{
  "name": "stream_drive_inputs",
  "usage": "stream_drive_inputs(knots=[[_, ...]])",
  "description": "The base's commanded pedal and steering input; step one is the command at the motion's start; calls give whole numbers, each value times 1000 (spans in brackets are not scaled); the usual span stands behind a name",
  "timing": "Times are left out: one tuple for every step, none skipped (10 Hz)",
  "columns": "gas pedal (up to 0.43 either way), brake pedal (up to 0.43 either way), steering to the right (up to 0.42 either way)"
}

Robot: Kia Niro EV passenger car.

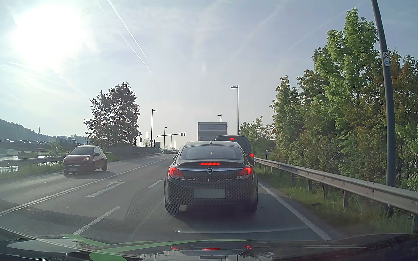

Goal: Follow the waypoints while adhering to traffic rules and regulations

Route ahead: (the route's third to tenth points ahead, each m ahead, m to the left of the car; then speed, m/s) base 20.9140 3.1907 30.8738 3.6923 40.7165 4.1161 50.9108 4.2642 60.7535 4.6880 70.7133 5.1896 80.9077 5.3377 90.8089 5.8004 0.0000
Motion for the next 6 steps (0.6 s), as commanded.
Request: stream_drive_inputs(knots=[[0,268,0],[0,268,0],[0,268,-1],[0,268,0],[0,268,-1],[0,268,-1]])
